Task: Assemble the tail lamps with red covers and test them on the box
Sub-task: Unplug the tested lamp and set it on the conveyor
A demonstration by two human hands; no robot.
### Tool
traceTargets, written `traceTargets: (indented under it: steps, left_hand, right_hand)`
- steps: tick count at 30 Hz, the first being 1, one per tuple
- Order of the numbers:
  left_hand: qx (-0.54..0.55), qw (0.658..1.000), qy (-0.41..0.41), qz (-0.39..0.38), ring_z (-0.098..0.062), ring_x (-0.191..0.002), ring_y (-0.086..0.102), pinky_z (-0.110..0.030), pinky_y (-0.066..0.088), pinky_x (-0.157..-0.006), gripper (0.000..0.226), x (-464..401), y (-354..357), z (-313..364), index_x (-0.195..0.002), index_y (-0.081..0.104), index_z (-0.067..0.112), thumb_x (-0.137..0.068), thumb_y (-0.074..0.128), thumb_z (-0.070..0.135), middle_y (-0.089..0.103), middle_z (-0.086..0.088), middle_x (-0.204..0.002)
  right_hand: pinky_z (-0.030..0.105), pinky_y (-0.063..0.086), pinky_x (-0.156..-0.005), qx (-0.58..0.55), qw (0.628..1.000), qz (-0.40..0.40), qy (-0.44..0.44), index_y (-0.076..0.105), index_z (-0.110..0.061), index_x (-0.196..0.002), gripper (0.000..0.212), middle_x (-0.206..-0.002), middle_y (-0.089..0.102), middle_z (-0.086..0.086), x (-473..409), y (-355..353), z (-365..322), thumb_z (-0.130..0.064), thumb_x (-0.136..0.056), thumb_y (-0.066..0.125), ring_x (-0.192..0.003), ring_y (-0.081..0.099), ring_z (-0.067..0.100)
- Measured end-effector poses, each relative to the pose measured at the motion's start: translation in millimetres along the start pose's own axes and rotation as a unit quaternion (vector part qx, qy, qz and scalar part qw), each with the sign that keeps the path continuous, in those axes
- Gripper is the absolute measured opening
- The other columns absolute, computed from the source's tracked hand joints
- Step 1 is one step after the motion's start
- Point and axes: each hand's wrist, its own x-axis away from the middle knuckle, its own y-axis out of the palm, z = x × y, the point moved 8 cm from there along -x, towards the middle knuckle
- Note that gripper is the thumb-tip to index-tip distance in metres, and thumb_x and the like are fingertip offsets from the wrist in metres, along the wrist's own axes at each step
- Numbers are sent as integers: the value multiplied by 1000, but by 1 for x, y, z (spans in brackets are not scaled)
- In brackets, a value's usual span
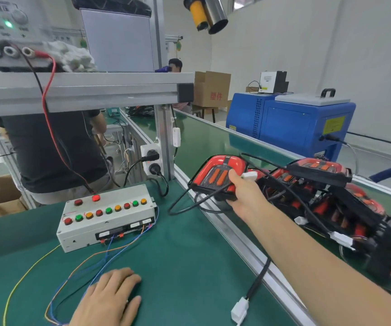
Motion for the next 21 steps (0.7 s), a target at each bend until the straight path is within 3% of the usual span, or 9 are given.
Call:
traceTargets:
  steps: [3, 8, 12, 15, 18, 21]
  left_hand:
    - [0, 1000, 5, 19, -5, -85, 44, -16, 49, -54, 44, -1, 1, -1, -95, 43, 35, -95, 5, 55, 41, 17, -98]
    - [9, 1000, 1, 21, -3, -83, 43, -15, 47, -57, 41, -2, 8, -5, -92, 42, 38, -94, 6, 55, 41, 21, -97]
    - [41, 999, 6, 23, 1, -85, 45, -20, 38, -74, 35, 0, 15, -9, -93, 46, 41, -93, 17, 60, 45, 24, -97]
    - [52, 998, 6, 18, 3, -85, 45, -19, 38, -76, 32, 0, 19, -10, -92, 47, 42, -92, 20, 60, 46, 25, -98]
    - [30, 999, 10, 12, 3, -86, 44, -20, 37, -76, 34, 0, 21, -12, -94, 46, 42, -92, 18, 62, 44, 25, -98]
    - [23, 999, 3, 22, 3, -85, 44, -18, 37, -72, 35, -2, 19, -15, -93, 46, 42, -93, 16, 61, 44, 24, -98]
  right_hand:
    - [44, 38, -107, 58, 993, 71, -73, 44, -5, -130, 38, -132, 54, 13, -28, -3, -26, -25, -98, 52, -118, 52, 29]
    - [37, 35, -100, 169, 959, 130, -184, 32, -6, -136, 45, -138, 44, 12, -62, -6, -62, -23, -98, 51, -121, 45, 26]
    - [36, 36, -97, 176, 964, 143, -139, 34, -7, -135, 45, -136, 47, 15, -81, -16, -44, -23, -98, 53, -113, 47, 26]
    - [38, 37, -101, 227, 953, 165, -111, 36, -3, -138, 53, -139, 47, 17, -88, -22, -30, -31, -96, 55, -124, 47, 33]
    - [39, 38, -103, 335, 918, 175, -116, 39, -3, -142, 62, -146, 43, 15, -92, -22, -31, -40, -95, 55, -131, 42, 33]
    - [41, 41, -101, 387, 893, 198, -114, 42, -1, -139, 65, -145, 38, 18, -91, -22, -34, -45, -93, 56, -130, 40, 34]
